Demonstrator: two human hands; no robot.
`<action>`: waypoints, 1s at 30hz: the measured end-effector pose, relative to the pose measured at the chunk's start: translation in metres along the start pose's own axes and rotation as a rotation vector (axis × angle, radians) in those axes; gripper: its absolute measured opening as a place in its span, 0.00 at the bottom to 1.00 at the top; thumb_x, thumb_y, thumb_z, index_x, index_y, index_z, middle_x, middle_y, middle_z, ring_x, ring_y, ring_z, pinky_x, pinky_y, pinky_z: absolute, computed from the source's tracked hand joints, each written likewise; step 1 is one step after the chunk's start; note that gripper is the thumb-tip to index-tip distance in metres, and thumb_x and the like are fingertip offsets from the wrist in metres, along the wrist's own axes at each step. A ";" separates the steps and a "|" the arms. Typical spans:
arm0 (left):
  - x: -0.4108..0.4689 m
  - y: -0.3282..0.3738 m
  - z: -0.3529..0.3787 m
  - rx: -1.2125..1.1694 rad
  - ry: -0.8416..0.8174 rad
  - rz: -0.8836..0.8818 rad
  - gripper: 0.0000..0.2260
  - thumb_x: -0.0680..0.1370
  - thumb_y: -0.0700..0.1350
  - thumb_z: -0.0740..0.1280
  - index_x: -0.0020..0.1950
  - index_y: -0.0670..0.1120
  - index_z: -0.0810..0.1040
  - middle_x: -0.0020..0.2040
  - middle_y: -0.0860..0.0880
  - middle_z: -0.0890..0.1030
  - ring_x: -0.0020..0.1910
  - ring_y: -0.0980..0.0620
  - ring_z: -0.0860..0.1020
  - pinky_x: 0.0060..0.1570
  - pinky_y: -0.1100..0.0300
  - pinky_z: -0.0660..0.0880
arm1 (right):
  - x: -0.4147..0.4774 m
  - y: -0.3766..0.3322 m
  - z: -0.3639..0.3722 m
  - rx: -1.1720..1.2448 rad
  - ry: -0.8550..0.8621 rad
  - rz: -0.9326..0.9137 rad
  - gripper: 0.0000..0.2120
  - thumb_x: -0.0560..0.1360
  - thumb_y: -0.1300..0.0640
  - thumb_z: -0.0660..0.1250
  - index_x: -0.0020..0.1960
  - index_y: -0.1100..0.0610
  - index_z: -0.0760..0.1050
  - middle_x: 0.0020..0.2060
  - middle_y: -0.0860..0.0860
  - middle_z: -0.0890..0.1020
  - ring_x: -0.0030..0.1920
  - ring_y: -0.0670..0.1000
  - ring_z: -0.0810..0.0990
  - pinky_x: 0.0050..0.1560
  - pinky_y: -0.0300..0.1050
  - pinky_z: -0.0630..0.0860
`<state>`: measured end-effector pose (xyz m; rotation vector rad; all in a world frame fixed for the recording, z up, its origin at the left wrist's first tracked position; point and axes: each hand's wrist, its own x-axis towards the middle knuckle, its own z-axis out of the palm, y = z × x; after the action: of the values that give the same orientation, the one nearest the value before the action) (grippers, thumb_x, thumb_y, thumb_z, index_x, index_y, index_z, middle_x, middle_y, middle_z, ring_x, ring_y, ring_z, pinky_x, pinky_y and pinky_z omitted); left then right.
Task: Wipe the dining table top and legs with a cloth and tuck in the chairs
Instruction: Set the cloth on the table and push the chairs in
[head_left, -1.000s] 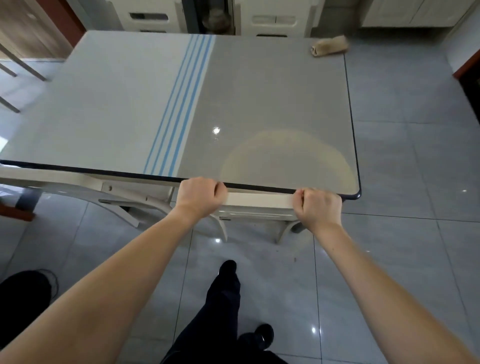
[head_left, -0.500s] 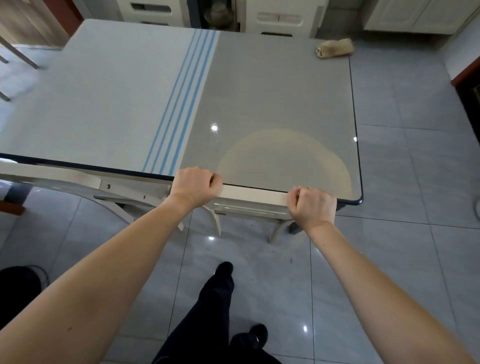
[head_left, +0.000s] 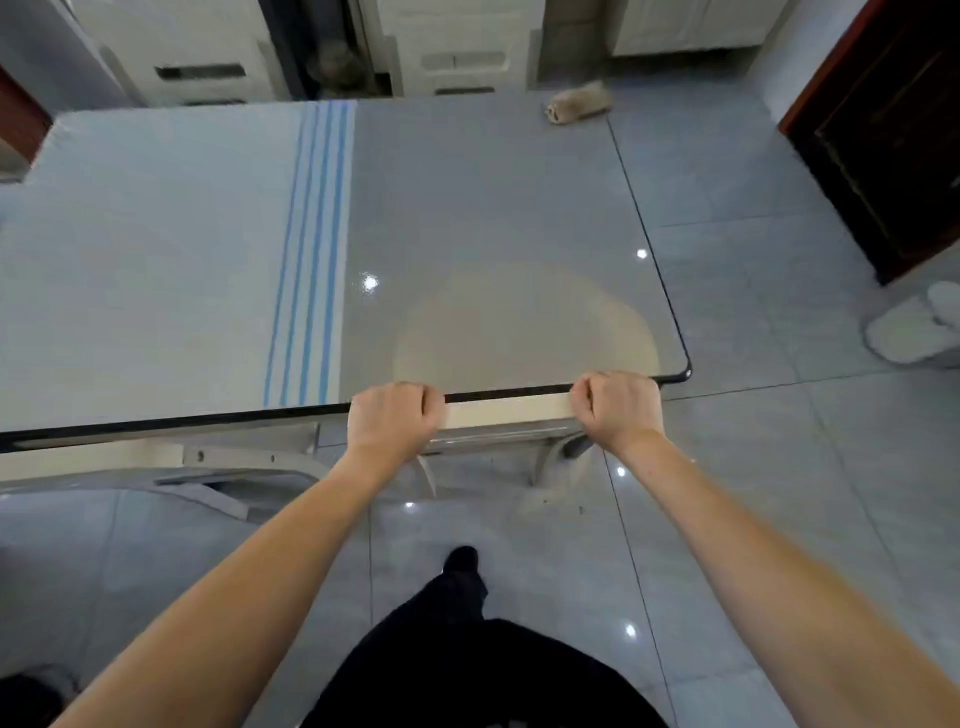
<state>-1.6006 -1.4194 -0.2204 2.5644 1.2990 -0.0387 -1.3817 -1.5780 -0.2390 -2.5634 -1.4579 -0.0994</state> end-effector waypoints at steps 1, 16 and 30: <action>0.000 0.000 0.000 -0.005 0.000 -0.005 0.18 0.76 0.48 0.56 0.26 0.45 0.63 0.31 0.42 0.77 0.32 0.40 0.75 0.31 0.57 0.67 | 0.000 0.001 0.000 -0.011 -0.054 0.013 0.29 0.71 0.45 0.42 0.35 0.58 0.78 0.32 0.57 0.82 0.33 0.61 0.80 0.31 0.43 0.64; -0.015 0.049 0.003 -0.531 -0.013 0.260 0.09 0.79 0.44 0.61 0.49 0.49 0.81 0.46 0.54 0.81 0.47 0.52 0.77 0.44 0.60 0.68 | -0.126 0.014 -0.030 0.875 0.244 0.661 0.08 0.78 0.60 0.64 0.56 0.57 0.79 0.48 0.46 0.81 0.48 0.42 0.79 0.50 0.27 0.72; -0.097 0.198 0.147 -0.367 -0.778 0.336 0.06 0.78 0.40 0.63 0.44 0.48 0.78 0.41 0.49 0.81 0.41 0.49 0.78 0.43 0.56 0.72 | -0.445 0.083 0.018 1.219 0.299 1.799 0.09 0.75 0.58 0.62 0.41 0.63 0.75 0.31 0.56 0.76 0.27 0.51 0.71 0.25 0.37 0.64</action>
<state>-1.4868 -1.6434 -0.3037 2.0696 0.5198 -0.6016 -1.5399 -1.9919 -0.3356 -1.6587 0.9484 0.4546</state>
